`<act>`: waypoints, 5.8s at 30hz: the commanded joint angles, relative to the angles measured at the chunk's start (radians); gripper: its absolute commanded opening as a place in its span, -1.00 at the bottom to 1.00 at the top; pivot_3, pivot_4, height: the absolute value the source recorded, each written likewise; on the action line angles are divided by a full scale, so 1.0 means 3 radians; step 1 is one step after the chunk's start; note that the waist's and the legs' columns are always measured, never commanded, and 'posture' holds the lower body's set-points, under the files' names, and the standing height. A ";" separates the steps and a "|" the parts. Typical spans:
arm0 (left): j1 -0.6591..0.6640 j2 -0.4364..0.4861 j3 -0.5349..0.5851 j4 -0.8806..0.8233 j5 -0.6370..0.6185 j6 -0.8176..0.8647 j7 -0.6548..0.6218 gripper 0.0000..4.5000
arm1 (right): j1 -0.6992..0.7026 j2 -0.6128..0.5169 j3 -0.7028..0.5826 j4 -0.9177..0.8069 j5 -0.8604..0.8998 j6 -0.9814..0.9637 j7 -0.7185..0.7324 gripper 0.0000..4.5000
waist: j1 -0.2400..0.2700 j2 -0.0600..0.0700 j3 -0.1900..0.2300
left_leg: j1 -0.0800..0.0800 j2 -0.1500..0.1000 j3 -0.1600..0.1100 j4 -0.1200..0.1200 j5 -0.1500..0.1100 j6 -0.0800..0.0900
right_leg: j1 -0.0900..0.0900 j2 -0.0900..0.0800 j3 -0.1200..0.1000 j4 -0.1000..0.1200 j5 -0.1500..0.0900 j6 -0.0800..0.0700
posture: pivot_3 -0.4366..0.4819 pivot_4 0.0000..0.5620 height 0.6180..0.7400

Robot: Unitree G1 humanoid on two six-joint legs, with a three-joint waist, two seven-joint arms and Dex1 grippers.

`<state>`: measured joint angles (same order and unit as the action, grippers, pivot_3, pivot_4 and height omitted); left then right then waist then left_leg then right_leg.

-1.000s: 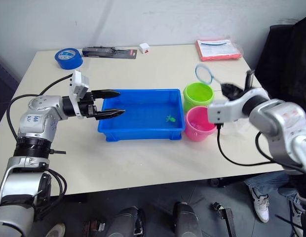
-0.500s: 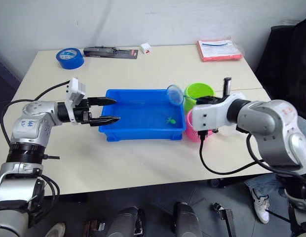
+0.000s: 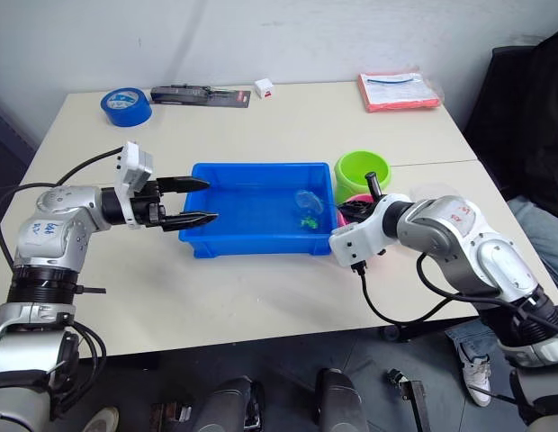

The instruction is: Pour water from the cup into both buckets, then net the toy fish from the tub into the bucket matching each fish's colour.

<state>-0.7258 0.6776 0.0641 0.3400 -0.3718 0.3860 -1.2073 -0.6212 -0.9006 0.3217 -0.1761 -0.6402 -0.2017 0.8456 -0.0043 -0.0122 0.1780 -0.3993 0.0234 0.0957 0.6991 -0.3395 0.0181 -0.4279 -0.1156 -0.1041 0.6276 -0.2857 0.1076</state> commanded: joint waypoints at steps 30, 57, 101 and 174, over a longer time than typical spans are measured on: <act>0.0246 0.0076 0.0213 -0.0431 -0.0184 0.0133 0.0201 0.99 | -0.0279 0.0353 -0.0130 -0.0342 0.0935 0.1468 0.1154 -0.65 | 0.0003 0.0000 0.0000 | 0.0001 0.0011 0.0001 0.0001 0.0000 0.0000 | 0.0001 0.0001 0.0000 0.0000 0.0000 0.0000 | -0.05 -0.47 0.95; 0.0357 0.0131 0.0287 -0.0564 -0.0226 0.0189 0.0280 0.99 | -0.0604 0.1357 -0.0299 -0.0029 0.1910 0.3578 0.0766 -0.65 | -0.0004 0.0000 0.0000 | 0.0001 -0.0002 -0.0001 0.0001 0.0000 0.0000 | 0.0000 0.0001 0.0000 0.0002 0.0000 0.0000 | -0.05 -0.47 0.95; -0.0482 -0.0151 -0.0027 0.0437 -0.0008 -0.0355 -0.0020 0.99 | -0.0112 0.0494 -0.2094 -0.0329 0.3414 0.4239 -0.0503 -0.65 | 0.0001 0.0000 0.0000 | 0.0000 -0.0008 0.0002 -0.0003 -0.0001 0.0001 | -0.0002 -0.0002 0.0001 0.0001 0.0000 0.0001 | -0.05 -0.47 0.95; -0.0400 -0.0183 -0.0007 0.0424 0.0032 -0.0361 -0.0052 0.99 | 0.1103 -0.0274 -0.0592 -0.0199 -0.1735 0.0780 -0.2114 -0.65 | 0.0007 0.0000 0.0000 | -0.0004 -0.0005 0.0001 -0.0001 0.0000 0.0000 | -0.0003 0.0000 0.0000 -0.0001 0.0000 0.0001 | -0.05 -0.47 0.95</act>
<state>-0.8481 0.6116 0.0396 0.5031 -0.3527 0.2846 -1.2239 -0.2961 -0.9848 0.1856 -0.2269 -1.1414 0.0232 0.2368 -0.0022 -0.0121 0.1780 -0.4005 0.0217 0.0960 0.6988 -0.3395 0.0179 -0.4289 -0.1156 -0.1040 0.6274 -0.2856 0.1078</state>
